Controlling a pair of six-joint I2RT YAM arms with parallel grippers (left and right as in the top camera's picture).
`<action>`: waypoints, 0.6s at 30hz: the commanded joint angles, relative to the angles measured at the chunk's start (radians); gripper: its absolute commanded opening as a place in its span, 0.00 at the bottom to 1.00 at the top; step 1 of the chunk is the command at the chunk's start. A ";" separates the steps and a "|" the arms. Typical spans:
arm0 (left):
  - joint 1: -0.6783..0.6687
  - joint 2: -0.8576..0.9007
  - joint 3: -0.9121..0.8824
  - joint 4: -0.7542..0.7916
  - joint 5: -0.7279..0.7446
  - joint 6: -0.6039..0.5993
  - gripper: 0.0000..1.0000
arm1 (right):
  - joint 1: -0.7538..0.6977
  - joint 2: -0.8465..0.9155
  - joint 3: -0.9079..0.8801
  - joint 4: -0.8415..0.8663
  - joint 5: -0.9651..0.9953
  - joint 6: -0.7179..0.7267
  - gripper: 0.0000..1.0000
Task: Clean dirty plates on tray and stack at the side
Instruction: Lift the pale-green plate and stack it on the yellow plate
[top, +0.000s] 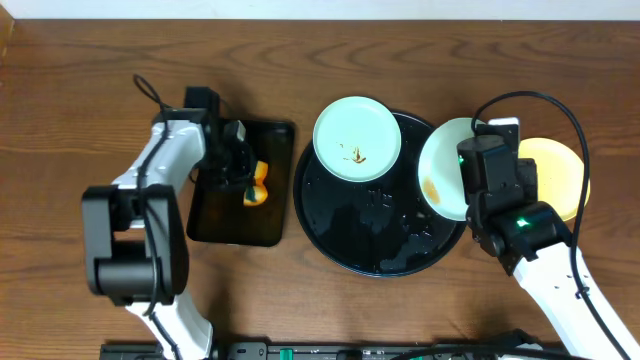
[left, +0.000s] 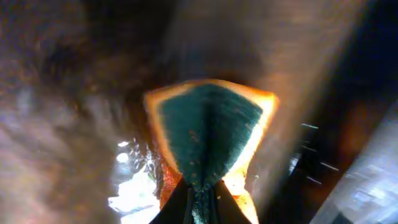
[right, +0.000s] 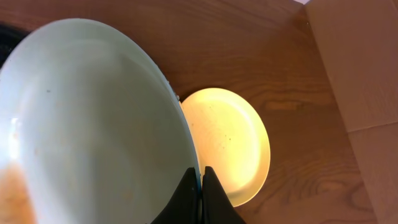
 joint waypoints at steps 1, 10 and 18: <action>-0.011 0.040 -0.008 -0.002 -0.208 -0.042 0.08 | -0.006 -0.016 0.026 0.002 0.013 0.020 0.01; -0.011 -0.002 -0.008 -0.016 -0.187 -0.068 0.08 | -0.006 -0.016 0.026 0.006 0.022 0.018 0.01; -0.011 -0.111 -0.008 -0.019 -0.187 -0.068 0.08 | 0.013 -0.026 0.027 0.092 0.060 -0.275 0.01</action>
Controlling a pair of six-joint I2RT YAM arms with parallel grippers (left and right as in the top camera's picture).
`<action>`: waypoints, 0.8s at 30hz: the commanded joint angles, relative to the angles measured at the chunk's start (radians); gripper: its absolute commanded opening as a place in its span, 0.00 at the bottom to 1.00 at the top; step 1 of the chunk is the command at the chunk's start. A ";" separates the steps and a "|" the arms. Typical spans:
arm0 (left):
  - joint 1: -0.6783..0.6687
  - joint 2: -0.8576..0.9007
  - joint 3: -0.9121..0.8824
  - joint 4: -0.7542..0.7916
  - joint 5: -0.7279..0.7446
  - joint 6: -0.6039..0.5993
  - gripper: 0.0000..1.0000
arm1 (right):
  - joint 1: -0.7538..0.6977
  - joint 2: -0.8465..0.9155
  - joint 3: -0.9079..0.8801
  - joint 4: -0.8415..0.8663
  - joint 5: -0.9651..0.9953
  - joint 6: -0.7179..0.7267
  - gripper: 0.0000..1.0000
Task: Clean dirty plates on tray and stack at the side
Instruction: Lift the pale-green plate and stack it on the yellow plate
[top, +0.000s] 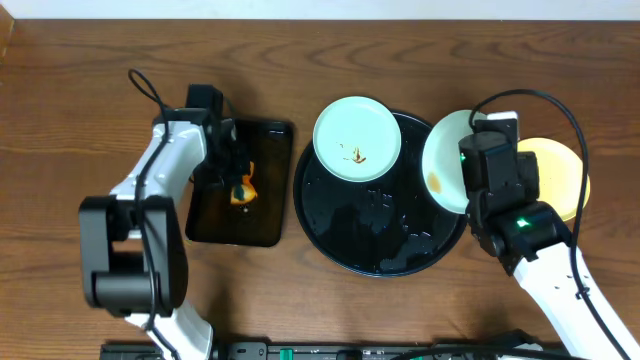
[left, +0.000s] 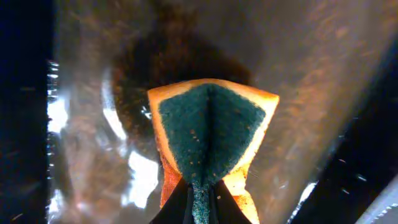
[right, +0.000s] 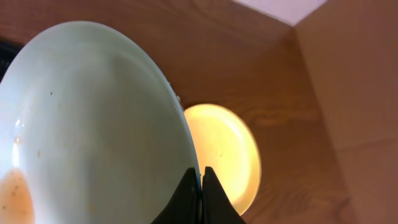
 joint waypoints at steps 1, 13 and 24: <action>0.003 -0.040 -0.007 -0.007 -0.026 -0.017 0.08 | 0.024 -0.023 0.026 0.022 0.032 -0.214 0.01; 0.003 -0.035 -0.008 -0.014 -0.026 -0.020 0.08 | 0.114 -0.025 0.026 0.045 0.187 -0.263 0.01; 0.003 -0.035 -0.008 -0.014 -0.026 -0.020 0.08 | 0.040 -0.025 0.026 -0.010 0.179 0.064 0.01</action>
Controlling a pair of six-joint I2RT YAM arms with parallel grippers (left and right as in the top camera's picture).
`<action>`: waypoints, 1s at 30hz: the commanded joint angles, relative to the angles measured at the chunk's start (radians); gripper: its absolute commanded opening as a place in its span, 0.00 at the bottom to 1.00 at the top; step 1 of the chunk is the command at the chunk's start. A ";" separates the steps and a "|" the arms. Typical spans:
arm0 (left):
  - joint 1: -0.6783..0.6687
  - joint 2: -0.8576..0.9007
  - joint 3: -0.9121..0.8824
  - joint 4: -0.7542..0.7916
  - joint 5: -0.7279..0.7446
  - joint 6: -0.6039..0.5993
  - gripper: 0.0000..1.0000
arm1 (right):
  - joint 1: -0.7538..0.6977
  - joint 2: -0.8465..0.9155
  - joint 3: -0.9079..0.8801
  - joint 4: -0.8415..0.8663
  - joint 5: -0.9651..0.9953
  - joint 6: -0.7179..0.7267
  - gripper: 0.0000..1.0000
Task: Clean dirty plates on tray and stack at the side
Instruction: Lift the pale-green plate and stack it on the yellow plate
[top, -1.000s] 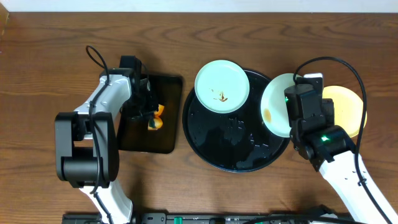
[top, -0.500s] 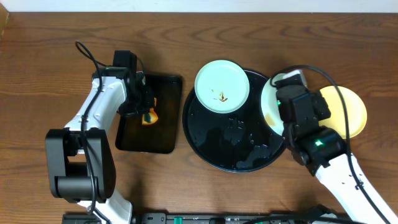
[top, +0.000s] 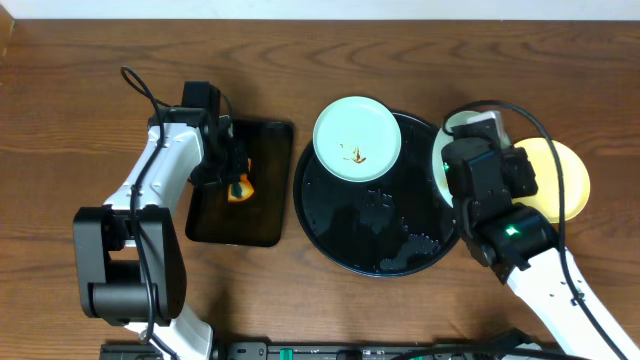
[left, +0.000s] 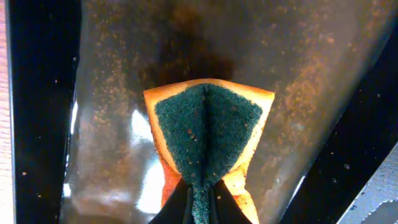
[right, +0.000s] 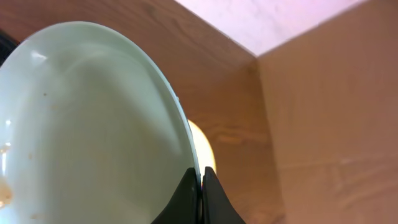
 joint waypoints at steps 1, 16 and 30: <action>0.003 -0.003 -0.008 -0.003 -0.013 -0.012 0.08 | -0.064 -0.015 0.026 -0.023 -0.006 0.219 0.01; 0.003 -0.003 -0.008 -0.003 -0.013 -0.012 0.08 | -0.639 0.011 0.026 -0.044 -0.368 0.446 0.01; 0.003 -0.003 -0.008 -0.013 -0.013 -0.012 0.08 | -0.828 0.213 0.024 0.090 -0.456 0.477 0.16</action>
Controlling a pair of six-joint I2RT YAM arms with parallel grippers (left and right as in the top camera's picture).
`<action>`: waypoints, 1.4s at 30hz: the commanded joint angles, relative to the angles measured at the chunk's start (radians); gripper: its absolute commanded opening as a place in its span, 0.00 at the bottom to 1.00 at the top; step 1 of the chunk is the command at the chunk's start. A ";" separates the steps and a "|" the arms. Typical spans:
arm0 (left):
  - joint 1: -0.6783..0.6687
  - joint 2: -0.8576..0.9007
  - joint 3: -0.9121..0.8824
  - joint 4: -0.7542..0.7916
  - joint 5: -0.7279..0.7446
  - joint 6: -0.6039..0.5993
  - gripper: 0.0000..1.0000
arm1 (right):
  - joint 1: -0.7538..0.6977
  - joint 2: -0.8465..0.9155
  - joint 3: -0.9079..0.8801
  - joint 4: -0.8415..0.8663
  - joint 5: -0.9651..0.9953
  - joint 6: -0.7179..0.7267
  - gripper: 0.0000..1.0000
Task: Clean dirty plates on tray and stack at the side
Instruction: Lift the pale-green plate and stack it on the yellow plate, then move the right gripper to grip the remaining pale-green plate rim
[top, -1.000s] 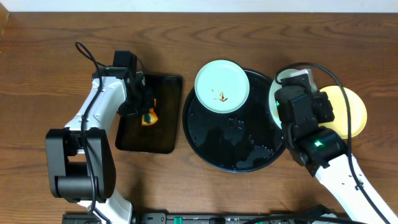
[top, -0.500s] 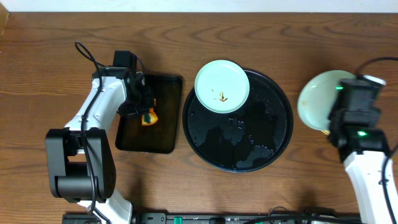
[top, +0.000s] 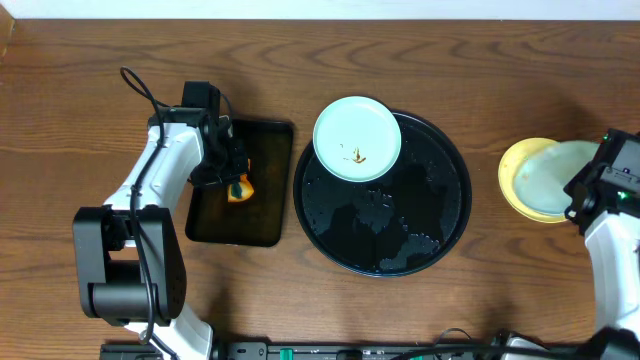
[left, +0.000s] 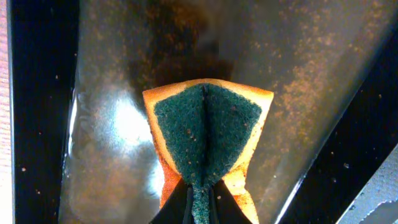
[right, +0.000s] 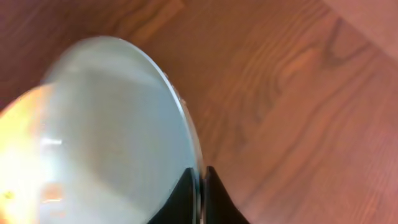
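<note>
A pale green plate (top: 357, 138) with brown food bits rests on the upper left of the round black tray (top: 440, 215). At the far right my right gripper (right: 201, 182) is shut on the rim of a second pale green plate (top: 563, 172), held over the yellow plate (top: 517, 183) on the table. My left gripper (left: 198, 196) is shut on a folded orange sponge with a green scouring face (left: 208, 137), above the wet rectangular black tray (top: 262, 225).
The wooden table (top: 80, 90) runs under everything. The left arm's cable (top: 140, 85) loops near its wrist. A black strip (top: 300, 352) lies along the table's front edge.
My right gripper has carried its green plate from the round tray's right rim out to the far right, over the yellow plate. The left gripper and sponge have barely moved.
My right gripper held a stained green plate at the round tray's right edge, then tilted up steeper there; now the plate is over the yellow plate. My left gripper kept the sponge over the rectangular tray, shifting slightly left.
</note>
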 joint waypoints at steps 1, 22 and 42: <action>0.003 -0.003 -0.008 -0.008 -0.013 -0.001 0.08 | -0.009 0.002 0.024 0.040 -0.047 0.013 0.24; 0.003 -0.003 -0.008 -0.008 -0.013 -0.001 0.15 | 0.335 -0.007 0.136 -0.074 -0.824 -0.130 0.41; 0.003 -0.003 -0.008 -0.007 -0.013 -0.001 0.15 | 0.641 0.397 0.234 0.168 -0.577 -0.185 0.49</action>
